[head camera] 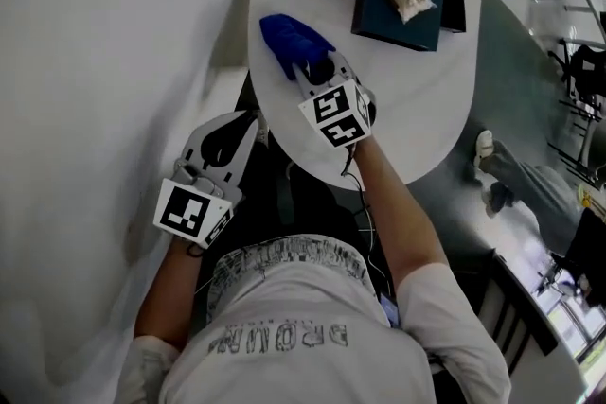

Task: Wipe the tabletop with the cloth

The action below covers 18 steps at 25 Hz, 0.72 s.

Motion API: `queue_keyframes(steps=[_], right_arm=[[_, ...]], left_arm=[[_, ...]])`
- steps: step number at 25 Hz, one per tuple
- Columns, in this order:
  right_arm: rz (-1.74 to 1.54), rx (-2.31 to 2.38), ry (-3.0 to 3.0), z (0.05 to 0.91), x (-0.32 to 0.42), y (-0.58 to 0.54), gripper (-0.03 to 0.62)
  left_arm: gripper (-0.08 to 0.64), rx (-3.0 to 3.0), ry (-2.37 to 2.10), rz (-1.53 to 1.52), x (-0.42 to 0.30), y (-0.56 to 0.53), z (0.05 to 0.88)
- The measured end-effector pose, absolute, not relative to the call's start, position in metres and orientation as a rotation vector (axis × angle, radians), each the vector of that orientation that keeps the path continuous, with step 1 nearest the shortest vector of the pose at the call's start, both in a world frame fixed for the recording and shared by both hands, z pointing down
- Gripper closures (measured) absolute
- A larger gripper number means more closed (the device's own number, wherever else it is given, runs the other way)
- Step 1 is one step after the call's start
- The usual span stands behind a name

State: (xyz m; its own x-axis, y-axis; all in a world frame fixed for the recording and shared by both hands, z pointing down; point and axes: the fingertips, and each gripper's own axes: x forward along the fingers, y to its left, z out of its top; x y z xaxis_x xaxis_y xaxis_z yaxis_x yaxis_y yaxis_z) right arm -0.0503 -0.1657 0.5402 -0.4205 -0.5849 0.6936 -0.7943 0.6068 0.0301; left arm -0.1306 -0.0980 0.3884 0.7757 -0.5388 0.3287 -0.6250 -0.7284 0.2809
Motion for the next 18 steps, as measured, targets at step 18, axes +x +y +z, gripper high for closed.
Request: queue_keyframes(steps=[18], right_arm=[[0.555, 1.417, -1.957, 0.547, 0.142, -0.081, 0.52]], left_arm=[[0.52, 2.722, -0.571, 0.382, 0.005, -0.055, 0.385]])
